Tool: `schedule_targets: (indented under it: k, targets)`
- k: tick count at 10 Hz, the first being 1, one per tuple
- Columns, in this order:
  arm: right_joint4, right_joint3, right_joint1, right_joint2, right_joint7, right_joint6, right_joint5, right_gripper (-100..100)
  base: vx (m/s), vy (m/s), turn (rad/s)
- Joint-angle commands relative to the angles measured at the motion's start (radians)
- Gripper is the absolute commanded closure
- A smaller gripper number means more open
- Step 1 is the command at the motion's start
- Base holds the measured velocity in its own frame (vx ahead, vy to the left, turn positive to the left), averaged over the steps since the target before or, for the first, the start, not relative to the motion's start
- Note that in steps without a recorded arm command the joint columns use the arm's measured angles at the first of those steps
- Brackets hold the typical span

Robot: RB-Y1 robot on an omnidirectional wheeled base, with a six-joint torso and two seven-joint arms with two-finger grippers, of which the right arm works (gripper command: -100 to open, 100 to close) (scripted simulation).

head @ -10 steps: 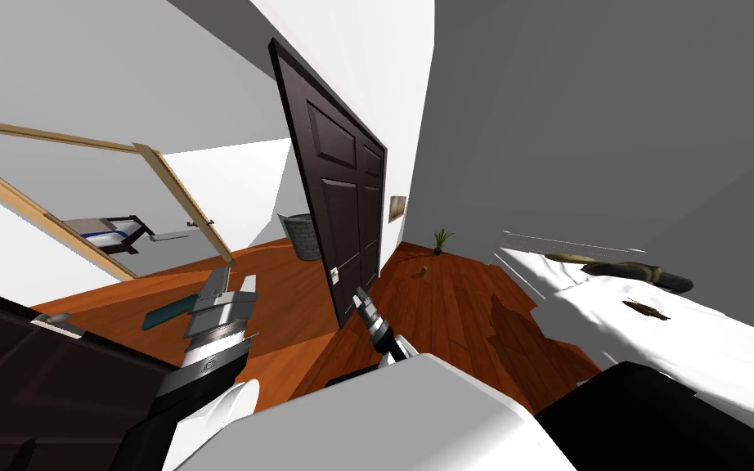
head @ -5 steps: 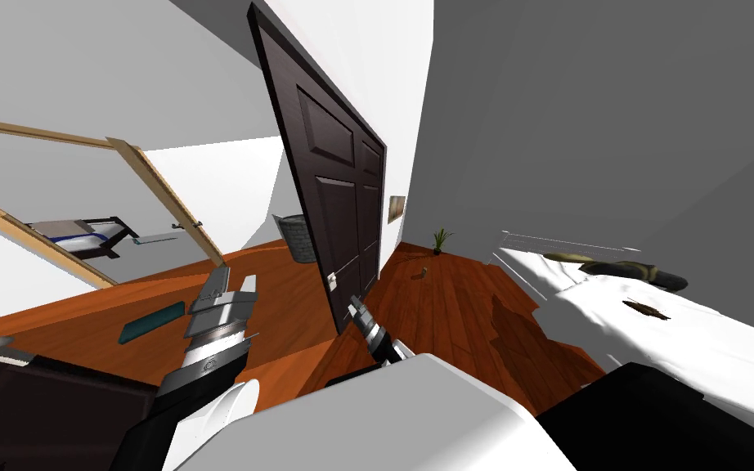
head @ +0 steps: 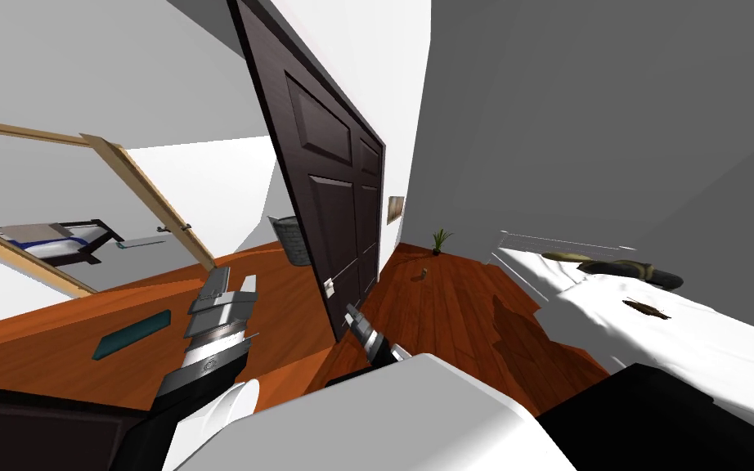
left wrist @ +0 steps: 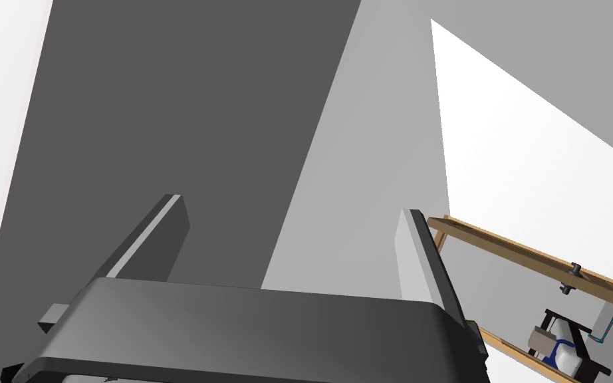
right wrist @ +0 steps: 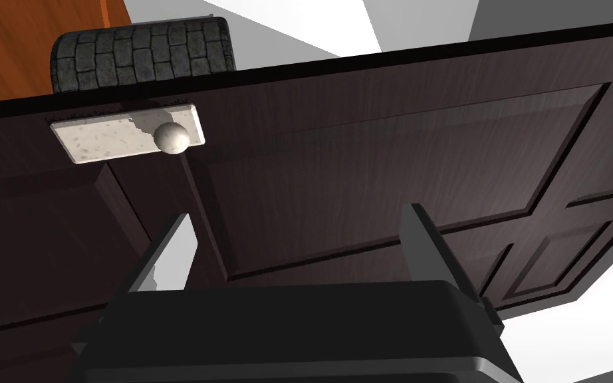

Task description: Push the door open

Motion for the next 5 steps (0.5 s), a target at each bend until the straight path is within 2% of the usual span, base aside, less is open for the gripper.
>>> schedule_targets:
  k: [1, 3, 5]
  targets:
    - [0.036, 0.018, -0.015, -0.001, -0.004, -0.007, 0.000, -100, 0.099, 0.012, -0.030]
    - [0.103, 0.060, -0.038, -0.008, -0.010, -0.018, 0.001, -100, 0.158, 0.011, -0.062]
    - [0.134, 0.080, -0.049, -0.011, -0.013, -0.024, 0.002, -100, 0.147, 0.011, -0.035]
